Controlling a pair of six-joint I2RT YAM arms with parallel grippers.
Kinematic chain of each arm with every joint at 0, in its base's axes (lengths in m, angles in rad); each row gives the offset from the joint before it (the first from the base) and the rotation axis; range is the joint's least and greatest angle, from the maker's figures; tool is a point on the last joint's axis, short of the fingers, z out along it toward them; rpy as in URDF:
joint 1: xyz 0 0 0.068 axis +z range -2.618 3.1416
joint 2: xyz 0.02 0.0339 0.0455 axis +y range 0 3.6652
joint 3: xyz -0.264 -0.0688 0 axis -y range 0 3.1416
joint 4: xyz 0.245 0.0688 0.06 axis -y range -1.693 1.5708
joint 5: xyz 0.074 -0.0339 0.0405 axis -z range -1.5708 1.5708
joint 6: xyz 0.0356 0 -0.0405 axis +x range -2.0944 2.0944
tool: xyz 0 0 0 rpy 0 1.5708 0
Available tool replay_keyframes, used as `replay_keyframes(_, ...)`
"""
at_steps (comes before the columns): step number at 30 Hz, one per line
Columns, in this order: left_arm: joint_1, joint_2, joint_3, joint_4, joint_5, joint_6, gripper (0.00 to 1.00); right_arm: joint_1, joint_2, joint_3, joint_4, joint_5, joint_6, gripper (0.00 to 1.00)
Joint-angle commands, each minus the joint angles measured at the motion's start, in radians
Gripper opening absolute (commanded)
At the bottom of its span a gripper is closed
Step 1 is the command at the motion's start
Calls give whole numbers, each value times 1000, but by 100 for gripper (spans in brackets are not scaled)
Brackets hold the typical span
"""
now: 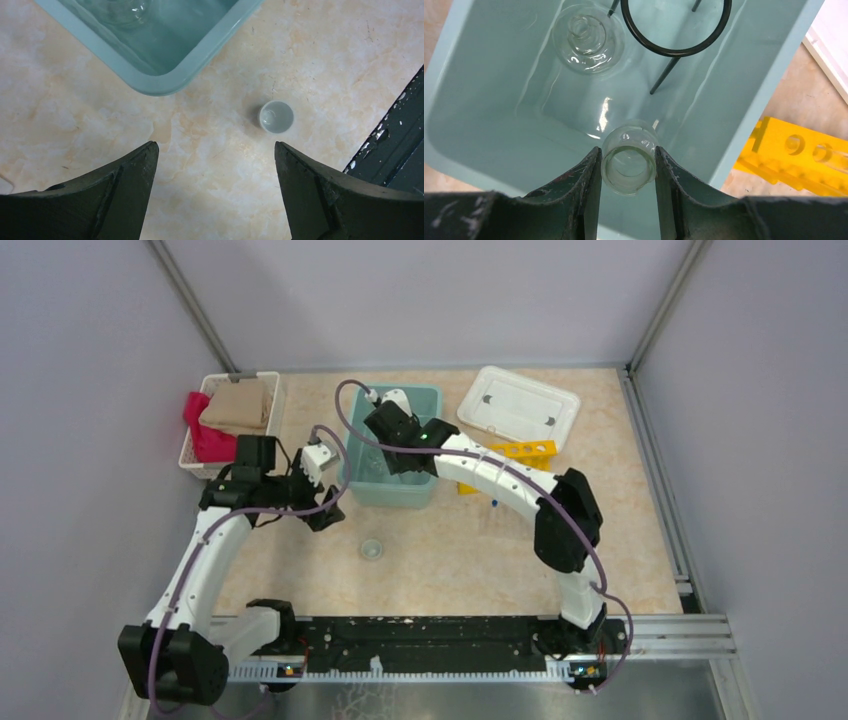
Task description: Organize the chemistry lab equipment
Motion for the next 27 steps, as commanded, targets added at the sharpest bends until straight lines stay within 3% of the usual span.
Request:
replay_keyframes(1, -1, 9, -34, 5, 80, 56, 91, -24, 4, -15, 92, -17, -3, 0)
replay_keyframes(17, -79, 23, -153, 99, 40, 101, 87, -34, 36, -122, 182, -53, 29, 4)
replay_keyframes(19, -86, 27, -167, 115, 28, 106, 87, -34, 41, -124, 179, -50, 31, 11)
replay_keyframes(24, -125, 44, -188, 150, 14, 97, 85, -34, 10, -125, 173, -50, 42, 42)
replay_keyframes(27, -168, 61, -206, 189, -24, 96, 84, -33, -41, -114, 172, -55, 42, 53)
